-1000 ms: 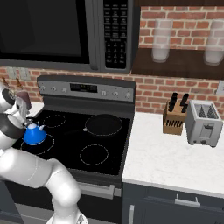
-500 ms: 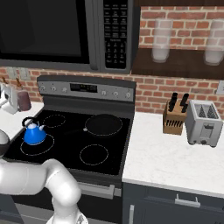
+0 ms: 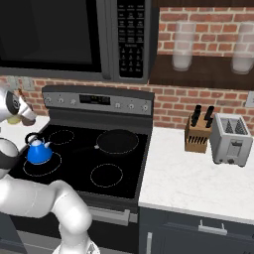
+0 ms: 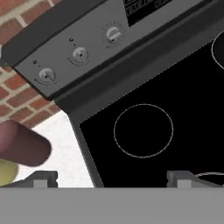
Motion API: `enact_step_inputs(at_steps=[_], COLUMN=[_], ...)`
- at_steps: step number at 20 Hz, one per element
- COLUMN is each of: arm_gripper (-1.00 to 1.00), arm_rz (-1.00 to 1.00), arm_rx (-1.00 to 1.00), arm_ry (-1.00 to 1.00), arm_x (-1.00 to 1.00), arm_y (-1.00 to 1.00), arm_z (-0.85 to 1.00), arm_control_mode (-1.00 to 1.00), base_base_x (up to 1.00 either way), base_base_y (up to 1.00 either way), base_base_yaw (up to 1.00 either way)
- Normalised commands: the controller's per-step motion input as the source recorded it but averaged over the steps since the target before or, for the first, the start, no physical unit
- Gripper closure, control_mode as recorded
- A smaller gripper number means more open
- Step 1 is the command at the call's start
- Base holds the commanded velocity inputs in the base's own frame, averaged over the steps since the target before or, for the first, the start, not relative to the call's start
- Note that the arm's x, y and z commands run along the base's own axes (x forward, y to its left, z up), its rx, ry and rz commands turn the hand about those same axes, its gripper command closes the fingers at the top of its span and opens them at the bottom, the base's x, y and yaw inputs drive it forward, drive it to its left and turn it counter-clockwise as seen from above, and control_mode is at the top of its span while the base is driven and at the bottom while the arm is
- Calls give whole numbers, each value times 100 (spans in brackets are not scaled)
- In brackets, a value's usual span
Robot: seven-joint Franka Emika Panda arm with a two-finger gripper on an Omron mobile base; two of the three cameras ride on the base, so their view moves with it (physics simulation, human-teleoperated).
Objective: Pick the kettle from the counter and place it on a stove burner. Then turn the burner on.
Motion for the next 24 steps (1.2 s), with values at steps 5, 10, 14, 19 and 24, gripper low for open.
enact_step_inputs(at_steps=[5,10,14,19,24], arm_gripper=[-100,-100,-100,-100,-100], arm_rz=[58,25,5,0,0], arm_rx=[-2,-18,-13,-6,0], arm_ry=[0,2,-1,-1,0], arm_x=[48,28,2,25,32], arm_y=[0,21,11,0,0], arm_z=[0,0,-1,-10,0], arm_control_mode=[-100,-100,-100,-100,-100], base_base_x=[0,0,0,0,0], base_base_y=[0,0,0,0,0], base_base_yaw=[0,0,0,0,0])
